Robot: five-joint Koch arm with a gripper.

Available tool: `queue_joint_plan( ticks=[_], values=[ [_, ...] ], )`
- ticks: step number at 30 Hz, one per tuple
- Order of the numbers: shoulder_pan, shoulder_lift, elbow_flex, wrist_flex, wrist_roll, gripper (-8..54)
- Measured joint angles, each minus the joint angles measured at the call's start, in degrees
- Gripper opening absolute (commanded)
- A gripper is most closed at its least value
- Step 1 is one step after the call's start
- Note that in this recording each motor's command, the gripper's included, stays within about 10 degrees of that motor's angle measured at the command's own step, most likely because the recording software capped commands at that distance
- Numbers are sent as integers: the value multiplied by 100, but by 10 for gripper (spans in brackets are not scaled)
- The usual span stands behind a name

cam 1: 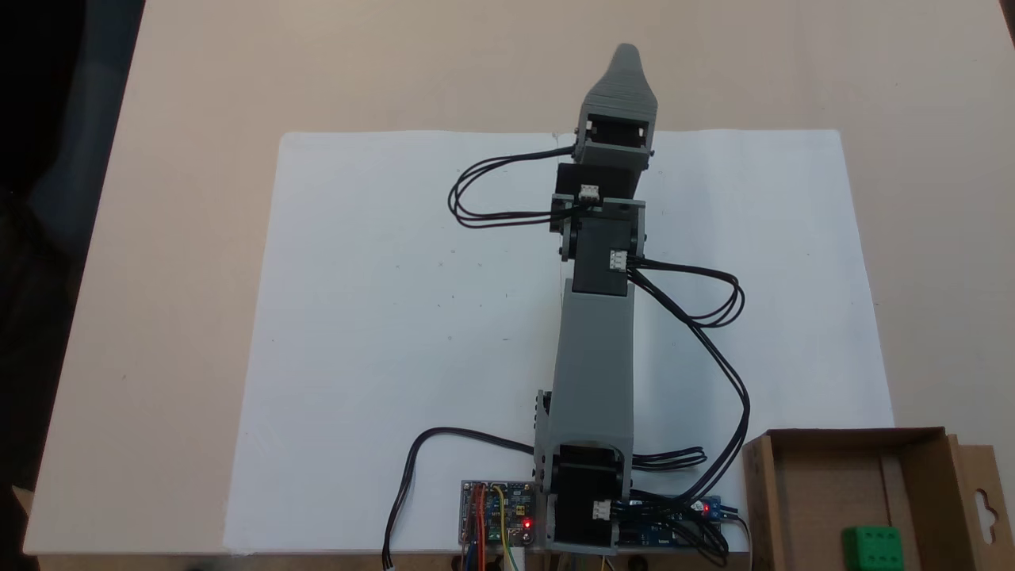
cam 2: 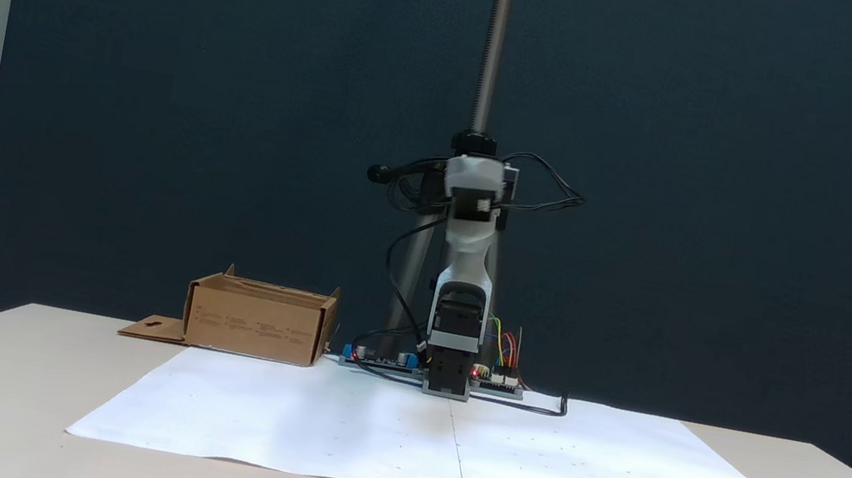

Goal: Grasp a green dice and put it in the bin.

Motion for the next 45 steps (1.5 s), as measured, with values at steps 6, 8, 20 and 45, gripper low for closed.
queue_joint_plan(
  ticks=[6,8,20,45],
  values=[
    [-193,501,1178,-976,-18,435],
    [-176,773,1793,-1336,-18,435],
    [-70,800,4667,-3331,-404,421],
    [-290,826,6583,-7875,-598,443]
  ],
)
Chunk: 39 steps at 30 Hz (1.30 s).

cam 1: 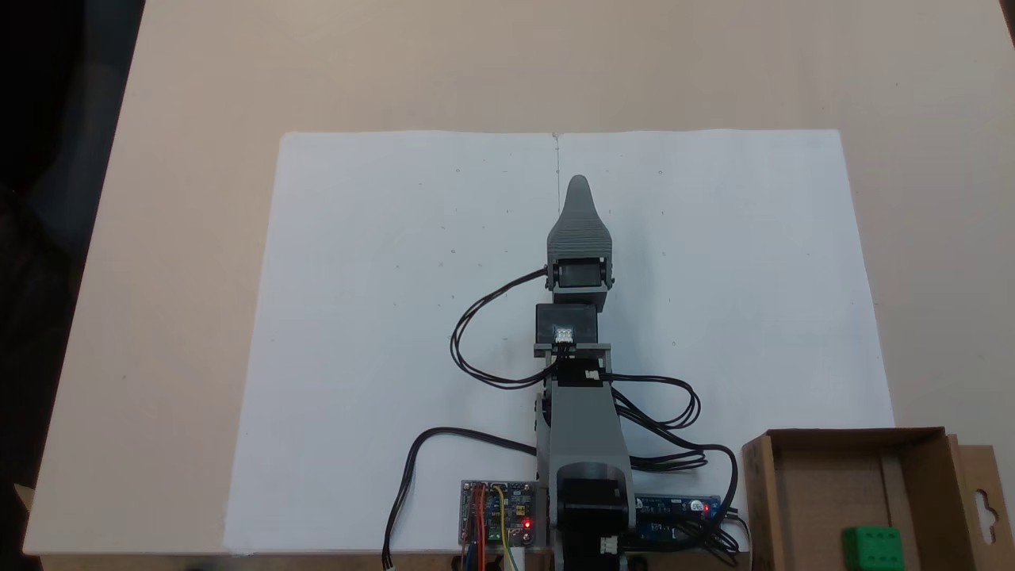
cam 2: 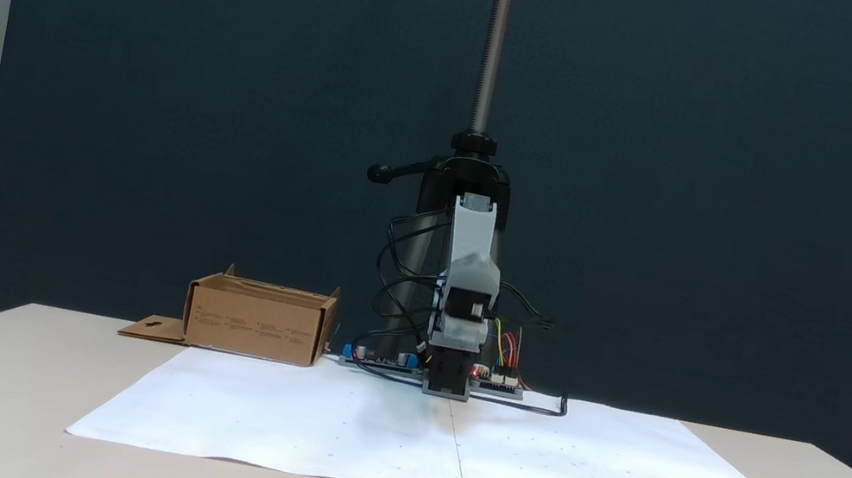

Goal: Grasp a green dice and put it in the bin.

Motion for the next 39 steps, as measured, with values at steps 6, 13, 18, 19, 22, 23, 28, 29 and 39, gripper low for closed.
queue_joint_plan(
  ticks=[6,13,18,19,22,23,28,29,39],
  values=[
    [0,0,9,-571,0,442],
    [0,0,0,-571,0,446],
    [0,0,9,-571,0,443],
    [0,0,0,-571,0,443],
    [0,0,0,-571,9,445],
    [0,0,0,-580,9,445],
    [0,0,9,-571,0,446],
    [0,0,0,-571,0,446],
    [0,0,9,-571,0,446]
  ],
)
